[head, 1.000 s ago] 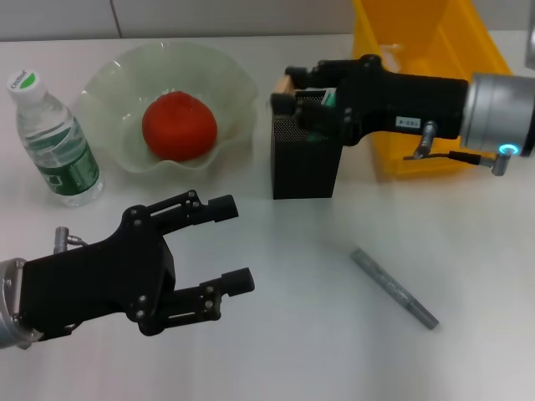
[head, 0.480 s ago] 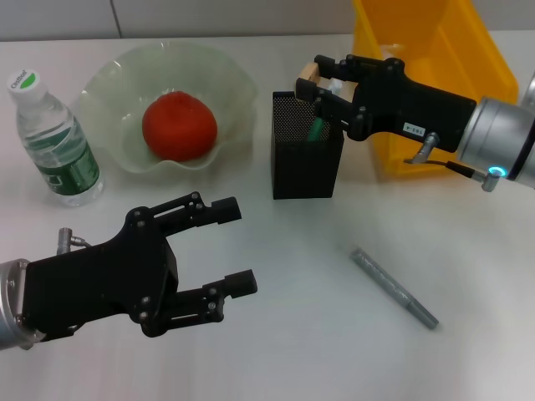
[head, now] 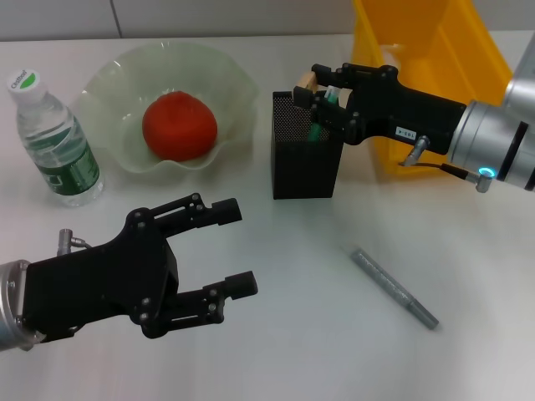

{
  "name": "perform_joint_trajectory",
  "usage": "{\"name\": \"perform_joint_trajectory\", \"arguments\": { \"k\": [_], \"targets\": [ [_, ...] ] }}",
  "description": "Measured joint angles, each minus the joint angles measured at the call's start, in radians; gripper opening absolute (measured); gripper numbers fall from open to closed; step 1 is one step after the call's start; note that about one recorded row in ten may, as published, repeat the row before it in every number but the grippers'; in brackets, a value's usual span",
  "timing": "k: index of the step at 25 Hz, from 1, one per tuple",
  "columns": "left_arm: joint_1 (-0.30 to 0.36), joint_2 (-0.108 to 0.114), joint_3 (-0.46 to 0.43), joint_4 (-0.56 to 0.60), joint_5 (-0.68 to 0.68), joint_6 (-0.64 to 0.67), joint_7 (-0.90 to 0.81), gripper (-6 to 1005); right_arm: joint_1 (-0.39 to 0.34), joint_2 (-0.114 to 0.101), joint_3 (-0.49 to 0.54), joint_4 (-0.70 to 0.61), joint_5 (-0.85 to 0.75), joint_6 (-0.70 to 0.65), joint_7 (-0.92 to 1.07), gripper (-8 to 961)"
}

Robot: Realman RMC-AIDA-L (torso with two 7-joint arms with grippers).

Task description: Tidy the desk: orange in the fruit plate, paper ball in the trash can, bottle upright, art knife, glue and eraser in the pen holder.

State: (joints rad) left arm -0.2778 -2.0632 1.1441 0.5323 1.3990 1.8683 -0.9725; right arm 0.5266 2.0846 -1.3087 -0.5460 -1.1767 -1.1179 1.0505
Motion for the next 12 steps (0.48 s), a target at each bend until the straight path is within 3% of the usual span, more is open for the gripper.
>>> {"name": "perform_joint_trajectory", "arguments": {
  "k": [12],
  "targets": [
    [-0.001, 0.000, 0.000, 0.000, 0.000, -0.005, 0.000, 755, 0.024, -0.002, -0.042, 0.000, -0.021, 0.035, 0.008, 405]
  ]
}}
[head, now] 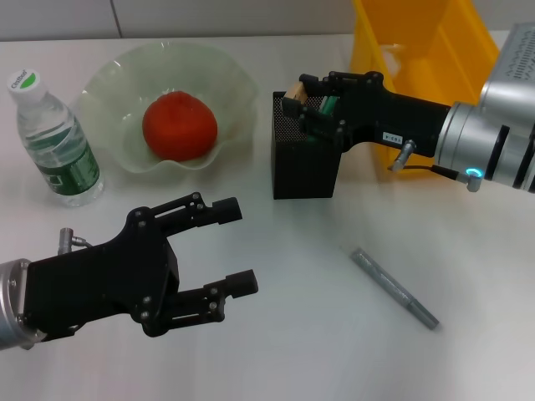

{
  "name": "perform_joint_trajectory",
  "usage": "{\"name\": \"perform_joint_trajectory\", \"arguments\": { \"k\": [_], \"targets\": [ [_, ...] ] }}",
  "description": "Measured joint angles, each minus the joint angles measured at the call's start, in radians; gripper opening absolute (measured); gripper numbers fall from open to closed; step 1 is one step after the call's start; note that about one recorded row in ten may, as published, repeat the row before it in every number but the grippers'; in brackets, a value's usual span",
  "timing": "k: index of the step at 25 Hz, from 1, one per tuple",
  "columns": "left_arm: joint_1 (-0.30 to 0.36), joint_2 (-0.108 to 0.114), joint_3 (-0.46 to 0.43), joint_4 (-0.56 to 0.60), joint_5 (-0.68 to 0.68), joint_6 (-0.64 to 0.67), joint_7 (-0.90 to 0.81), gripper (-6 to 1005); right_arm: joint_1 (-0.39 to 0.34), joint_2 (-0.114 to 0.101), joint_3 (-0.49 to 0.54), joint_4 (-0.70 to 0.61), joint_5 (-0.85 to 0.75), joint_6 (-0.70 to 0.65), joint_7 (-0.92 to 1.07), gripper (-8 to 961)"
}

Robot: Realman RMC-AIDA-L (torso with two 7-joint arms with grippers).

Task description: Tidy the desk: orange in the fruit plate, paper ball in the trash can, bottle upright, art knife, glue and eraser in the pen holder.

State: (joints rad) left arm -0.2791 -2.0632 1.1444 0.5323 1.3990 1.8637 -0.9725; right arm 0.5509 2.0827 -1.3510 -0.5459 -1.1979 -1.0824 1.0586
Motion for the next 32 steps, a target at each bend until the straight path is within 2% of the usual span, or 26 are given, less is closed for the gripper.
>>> {"name": "perform_joint_trajectory", "arguments": {
  "k": [10, 18, 20, 21, 22, 25, 26, 27, 28, 30, 31, 32],
  "targets": [
    [0.000, 0.000, 0.000, 0.000, 0.000, -0.003, 0.000, 755, -0.001, 0.000, 0.000, 0.001, -0.008, 0.026, 0.005, 458],
    [-0.001, 0.000, -0.001, 0.000, 0.000, -0.004, 0.000, 755, -0.015, 0.000, 0.002, -0.036, -0.012, 0.004, 0.034, 455],
    [-0.001, 0.000, -0.001, 0.000, 0.000, -0.004, 0.000, 755, -0.037, -0.001, 0.000, -0.097, -0.045, -0.018, 0.102, 455],
    [-0.001, 0.000, -0.002, 0.000, 0.000, -0.004, 0.000, 755, -0.068, -0.003, 0.003, -0.199, -0.131, -0.041, 0.239, 454],
    [-0.001, 0.000, -0.003, 0.000, 0.000, -0.003, 0.000, 755, -0.068, -0.003, 0.003, -0.199, -0.131, -0.041, 0.239, 454],
    [-0.001, 0.000, -0.004, 0.000, 0.000, -0.003, 0.000, 755, -0.115, -0.004, 0.017, -0.422, -0.341, -0.086, 0.492, 453],
    [-0.002, 0.000, -0.005, 0.000, 0.000, -0.003, 0.000, 755, -0.133, -0.002, 0.041, -0.576, -0.507, -0.144, 0.681, 452],
    [-0.002, 0.000, -0.005, 0.000, 0.000, -0.003, 0.000, 755, -0.133, -0.002, 0.041, -0.576, -0.507, -0.144, 0.681, 452],
    [-0.002, 0.000, -0.005, 0.000, 0.000, -0.003, 0.000, 755, -0.131, -0.001, 0.054, -0.640, -0.576, -0.182, 0.761, 452],
    [-0.002, 0.000, -0.005, 0.001, 0.000, -0.003, 0.000, 755, -0.106, -0.002, 0.093, -0.756, -0.697, -0.287, 0.947, 451],
    [-0.002, 0.000, -0.004, 0.002, 0.000, -0.003, 0.000, 755, -0.059, -0.005, 0.146, -0.833, -0.789, -0.415, 1.099, 451],
    [-0.002, 0.000, -0.004, 0.002, 0.000, -0.003, 0.000, 755, -0.059, -0.005, 0.146, -0.833, -0.789, -0.415, 1.099, 450]
  ]
}}
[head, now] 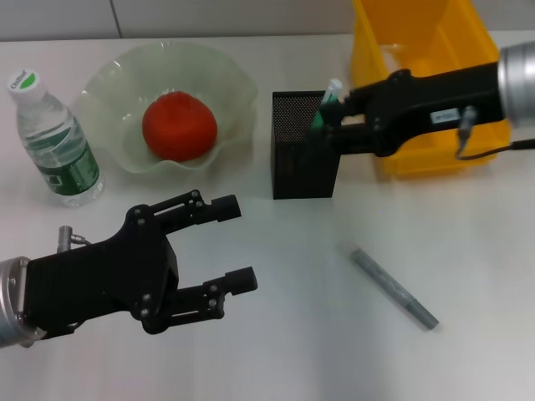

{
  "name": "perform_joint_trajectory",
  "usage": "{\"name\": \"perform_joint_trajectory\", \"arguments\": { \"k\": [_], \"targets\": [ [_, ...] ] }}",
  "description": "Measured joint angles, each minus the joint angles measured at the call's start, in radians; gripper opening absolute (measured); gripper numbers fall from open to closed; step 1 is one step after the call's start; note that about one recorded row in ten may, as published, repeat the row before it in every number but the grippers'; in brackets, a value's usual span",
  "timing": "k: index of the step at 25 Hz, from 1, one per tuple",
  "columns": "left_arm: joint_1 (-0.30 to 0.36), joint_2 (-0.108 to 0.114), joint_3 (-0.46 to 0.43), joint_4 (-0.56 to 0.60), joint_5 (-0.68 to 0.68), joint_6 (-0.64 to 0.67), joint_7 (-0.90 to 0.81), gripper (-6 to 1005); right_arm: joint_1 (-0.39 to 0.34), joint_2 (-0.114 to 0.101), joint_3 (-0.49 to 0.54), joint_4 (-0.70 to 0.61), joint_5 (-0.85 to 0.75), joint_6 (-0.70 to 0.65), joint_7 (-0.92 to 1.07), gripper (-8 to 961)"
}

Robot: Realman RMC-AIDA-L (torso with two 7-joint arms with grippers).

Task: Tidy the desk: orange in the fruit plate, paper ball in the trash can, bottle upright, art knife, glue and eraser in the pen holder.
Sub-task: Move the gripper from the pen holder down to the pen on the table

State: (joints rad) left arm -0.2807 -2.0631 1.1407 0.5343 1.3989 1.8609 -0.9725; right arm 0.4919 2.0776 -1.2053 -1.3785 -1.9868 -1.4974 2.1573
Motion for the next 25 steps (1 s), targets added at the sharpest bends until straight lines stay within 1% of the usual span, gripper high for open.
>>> {"name": "perform_joint_trajectory", "arguments": {
  "k": [3, 4, 5, 8, 9, 10, 13, 16, 18, 19, 20, 23, 24, 25],
  "targets": [
    [0.000, 0.000, 0.001, 0.000, 0.000, 0.000, 0.000, 755, 0.083, -0.002, 0.054, -0.100, -0.140, -0.162, 0.175, 449],
    [0.000, 0.000, 0.002, 0.001, 0.000, 0.000, 0.000, 755, 0.138, -0.005, 0.055, -0.140, -0.237, -0.243, 0.256, 449],
    [0.000, 0.000, 0.002, 0.001, 0.000, 0.000, 0.000, 755, 0.138, -0.005, 0.055, -0.140, -0.237, -0.243, 0.256, 449],
    [0.000, 0.000, 0.003, 0.002, 0.000, 0.000, 0.000, 755, 0.236, -0.006, 0.048, -0.152, -0.399, -0.359, 0.362, 448],
    [-0.001, 0.000, 0.003, 0.002, 0.000, 0.000, 0.000, 755, 0.292, -0.003, 0.033, -0.125, -0.485, -0.412, 0.405, 448],
    [-0.002, 0.000, 0.003, 0.002, 0.000, 0.000, 0.000, 755, 0.292, -0.003, 0.033, -0.125, -0.485, -0.412, 0.405, 449],
    [-0.006, 0.000, 0.004, -0.001, 0.000, 0.000, 0.000, 755, 0.357, -0.001, -0.030, -0.044, -0.586, -0.454, 0.458, 449],
    [-0.007, 0.000, 0.004, -0.002, 0.000, 0.000, 0.000, 755, 0.406, 0.002, -0.104, 0.062, -0.662, -0.457, 0.497, 450],
    [-0.008, 0.000, 0.004, -0.002, 0.000, 0.000, 0.000, 755, 0.431, 0.005, -0.137, 0.133, -0.685, -0.451, 0.513, 450],
    [-0.008, 0.000, 0.004, -0.002, 0.000, 0.000, 0.000, 755, 0.452, 0.007, -0.157, 0.191, -0.690, -0.443, 0.527, 450],
    [-0.008, 0.000, 0.004, -0.002, 0.000, 0.000, 0.000, 755, 0.452, 0.007, -0.157, 0.191, -0.690, -0.443, 0.527, 449],
    [-0.009, 0.000, 0.004, -0.002, 0.000, 0.000, 0.000, 755, 0.466, 0.009, -0.176, 0.238, -0.692, -0.424, 0.546, 448],
    [-0.009, 0.000, 0.004, -0.002, 0.000, 0.000, 0.000, 755, 0.473, 0.009, -0.183, 0.272, -0.694, -0.407, 0.553, 448],
    [-0.009, 0.000, 0.004, -0.002, 0.001, 0.000, 0.000, 755, 0.473, 0.009, -0.183, 0.272, -0.694, -0.407, 0.553, 448]
  ]
}}
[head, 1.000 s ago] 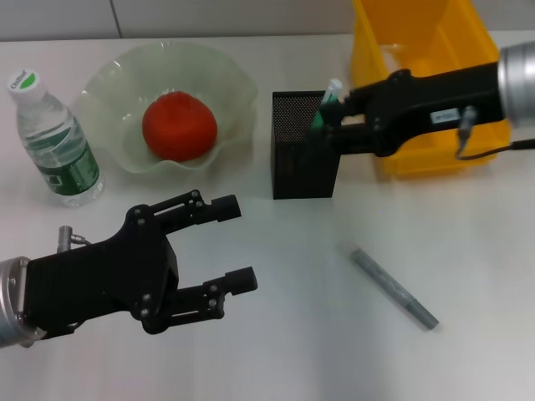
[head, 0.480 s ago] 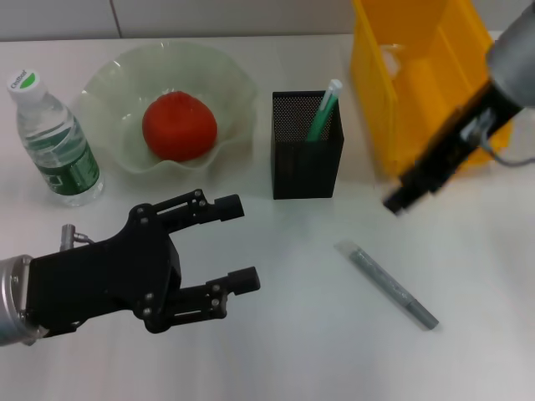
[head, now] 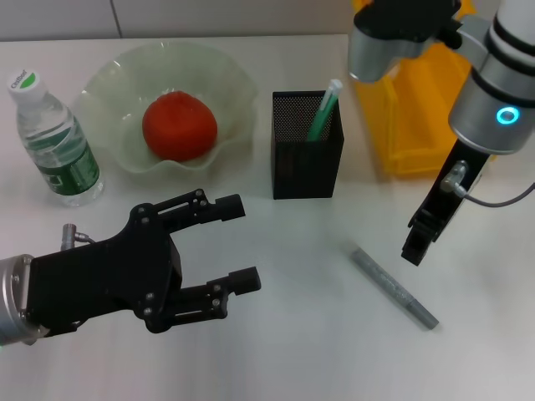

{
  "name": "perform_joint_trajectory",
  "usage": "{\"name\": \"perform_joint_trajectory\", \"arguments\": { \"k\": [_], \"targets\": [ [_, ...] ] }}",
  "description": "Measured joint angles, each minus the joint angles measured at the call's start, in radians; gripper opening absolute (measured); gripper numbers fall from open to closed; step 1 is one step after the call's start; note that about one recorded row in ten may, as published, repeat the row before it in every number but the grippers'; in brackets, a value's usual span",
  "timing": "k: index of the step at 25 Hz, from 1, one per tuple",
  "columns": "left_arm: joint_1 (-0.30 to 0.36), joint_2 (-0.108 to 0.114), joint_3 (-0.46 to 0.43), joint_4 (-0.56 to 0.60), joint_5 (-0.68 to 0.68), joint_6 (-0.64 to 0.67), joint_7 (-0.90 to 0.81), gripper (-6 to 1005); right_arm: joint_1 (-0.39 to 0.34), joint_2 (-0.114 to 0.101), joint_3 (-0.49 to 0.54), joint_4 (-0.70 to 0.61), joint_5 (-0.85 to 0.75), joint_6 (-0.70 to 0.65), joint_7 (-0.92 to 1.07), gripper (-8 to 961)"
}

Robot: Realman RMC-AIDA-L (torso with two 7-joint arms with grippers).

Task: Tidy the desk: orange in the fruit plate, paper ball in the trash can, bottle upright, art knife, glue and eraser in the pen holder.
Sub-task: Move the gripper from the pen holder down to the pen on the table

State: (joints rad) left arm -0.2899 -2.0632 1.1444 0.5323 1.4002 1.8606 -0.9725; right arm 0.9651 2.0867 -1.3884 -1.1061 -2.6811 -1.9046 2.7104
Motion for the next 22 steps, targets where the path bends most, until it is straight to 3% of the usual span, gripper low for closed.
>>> {"name": "perform_joint_trajectory", "arguments": {
  "k": [9, 22],
  "targets": [
    [0.000, -0.001, 0.000, 0.000, 0.000, 0.000, 0.000, 755, 0.019, 0.003, -0.038, 0.163, 0.005, 0.113, -0.002, 450],
    [0.000, -0.003, 0.005, 0.000, 0.000, 0.000, 0.000, 755, 0.036, 0.005, -0.129, 0.260, 0.082, 0.213, 0.000, 448]
  ]
}}
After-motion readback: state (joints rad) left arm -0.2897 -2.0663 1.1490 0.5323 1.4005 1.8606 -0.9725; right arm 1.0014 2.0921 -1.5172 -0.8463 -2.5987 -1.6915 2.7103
